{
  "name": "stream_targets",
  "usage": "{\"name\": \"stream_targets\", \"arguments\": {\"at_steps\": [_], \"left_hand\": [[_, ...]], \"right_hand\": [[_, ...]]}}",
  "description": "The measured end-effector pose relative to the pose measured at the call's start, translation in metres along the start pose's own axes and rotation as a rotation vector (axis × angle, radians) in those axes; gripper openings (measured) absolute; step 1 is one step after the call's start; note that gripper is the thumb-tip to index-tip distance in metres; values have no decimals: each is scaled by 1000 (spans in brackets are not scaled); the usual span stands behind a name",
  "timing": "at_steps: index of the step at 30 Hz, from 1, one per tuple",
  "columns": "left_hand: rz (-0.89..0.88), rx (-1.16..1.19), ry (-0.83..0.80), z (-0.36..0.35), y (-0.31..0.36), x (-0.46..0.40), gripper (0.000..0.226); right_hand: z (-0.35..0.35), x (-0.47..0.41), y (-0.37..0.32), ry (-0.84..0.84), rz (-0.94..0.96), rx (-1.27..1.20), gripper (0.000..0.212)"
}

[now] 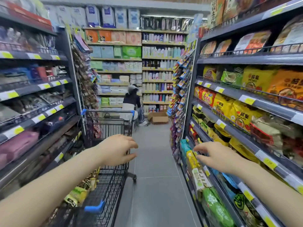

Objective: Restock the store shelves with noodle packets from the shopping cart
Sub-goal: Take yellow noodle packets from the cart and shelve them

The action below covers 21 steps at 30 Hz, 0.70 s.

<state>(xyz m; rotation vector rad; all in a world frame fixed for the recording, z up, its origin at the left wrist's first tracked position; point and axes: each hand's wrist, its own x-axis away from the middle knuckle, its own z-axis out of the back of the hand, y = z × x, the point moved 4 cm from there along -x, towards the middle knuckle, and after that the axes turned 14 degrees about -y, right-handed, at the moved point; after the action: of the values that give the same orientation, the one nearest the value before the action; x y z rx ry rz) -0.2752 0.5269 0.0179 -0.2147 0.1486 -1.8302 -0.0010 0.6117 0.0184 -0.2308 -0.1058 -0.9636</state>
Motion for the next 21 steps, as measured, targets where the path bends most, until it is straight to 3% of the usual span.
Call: {"name": "stream_targets", "arguments": {"at_steps": [14,21], "left_hand": [[271,56,-83,-29,-82,165,44],[345,141,-128,-70,-164,222,73]], "right_hand": [[-7,-50,-180,-49,301,20,35],[-35,-102,-274,-102,359,24,36]]}}
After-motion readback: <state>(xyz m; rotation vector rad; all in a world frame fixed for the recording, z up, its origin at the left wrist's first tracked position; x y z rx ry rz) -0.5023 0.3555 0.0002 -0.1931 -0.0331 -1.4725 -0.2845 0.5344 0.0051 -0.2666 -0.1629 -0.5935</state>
